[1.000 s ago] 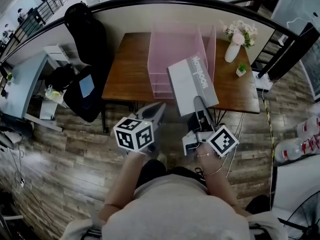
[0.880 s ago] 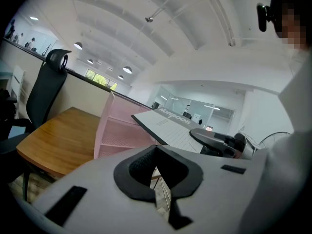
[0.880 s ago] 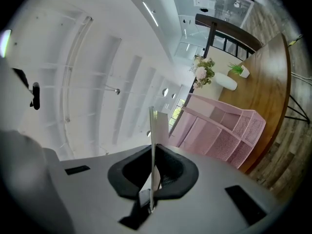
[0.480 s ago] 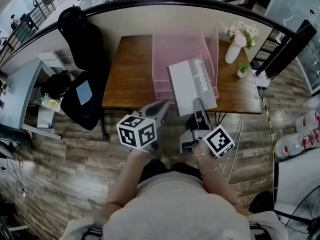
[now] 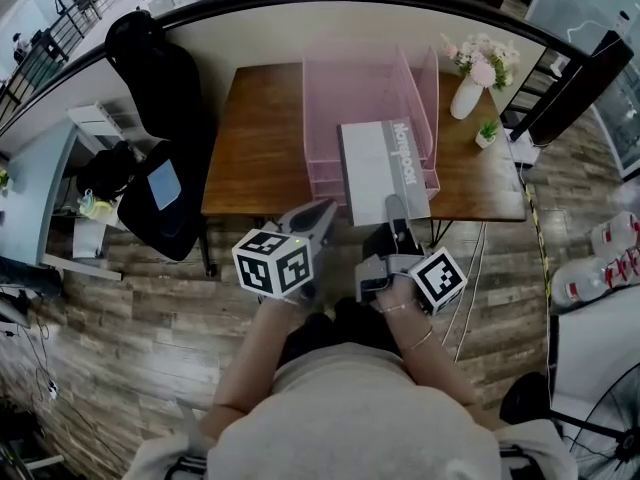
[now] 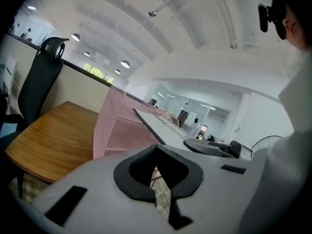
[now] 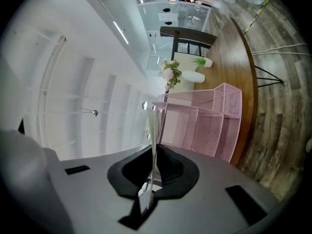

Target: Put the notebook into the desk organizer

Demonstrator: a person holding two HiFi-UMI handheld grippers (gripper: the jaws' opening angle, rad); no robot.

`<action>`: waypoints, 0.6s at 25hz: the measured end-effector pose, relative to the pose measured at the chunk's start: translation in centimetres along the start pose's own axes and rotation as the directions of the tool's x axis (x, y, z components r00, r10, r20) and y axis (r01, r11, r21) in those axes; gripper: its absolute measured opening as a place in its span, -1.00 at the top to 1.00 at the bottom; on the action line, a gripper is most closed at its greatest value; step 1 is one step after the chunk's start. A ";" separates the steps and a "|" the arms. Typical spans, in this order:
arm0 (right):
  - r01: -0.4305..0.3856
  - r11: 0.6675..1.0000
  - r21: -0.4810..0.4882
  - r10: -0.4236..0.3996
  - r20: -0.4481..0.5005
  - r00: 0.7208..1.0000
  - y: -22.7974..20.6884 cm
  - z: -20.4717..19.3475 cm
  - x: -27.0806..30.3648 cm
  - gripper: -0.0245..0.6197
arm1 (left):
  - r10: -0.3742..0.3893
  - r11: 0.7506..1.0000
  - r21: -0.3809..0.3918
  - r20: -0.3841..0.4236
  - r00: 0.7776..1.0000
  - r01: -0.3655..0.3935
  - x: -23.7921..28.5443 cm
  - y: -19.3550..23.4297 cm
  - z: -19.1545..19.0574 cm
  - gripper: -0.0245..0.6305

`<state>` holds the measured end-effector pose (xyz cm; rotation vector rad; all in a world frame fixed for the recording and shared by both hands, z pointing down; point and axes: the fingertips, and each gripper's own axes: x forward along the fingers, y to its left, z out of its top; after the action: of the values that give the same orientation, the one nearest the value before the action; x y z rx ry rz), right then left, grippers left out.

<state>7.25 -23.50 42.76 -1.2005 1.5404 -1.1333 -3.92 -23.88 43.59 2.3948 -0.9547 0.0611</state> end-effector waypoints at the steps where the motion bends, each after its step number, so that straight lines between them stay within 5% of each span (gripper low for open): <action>1: -0.002 1.000 0.011 0.002 -0.004 1.000 0.0 0.0 0.2 0.89 | 0.002 1.000 -0.004 0.002 1.000 -0.002 0.3 0.1 0.1 0.91; 15: -0.009 0.998 0.057 0.013 -0.080 0.997 0.0 0.6 5.1 0.84 | 0.100 0.995 0.005 0.032 0.994 -0.100 3.7 2.3 3.0 0.91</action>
<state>6.95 -28.57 42.16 -1.1189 1.5626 -1.2236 -3.06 -29.07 43.04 2.3594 -1.0904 0.0642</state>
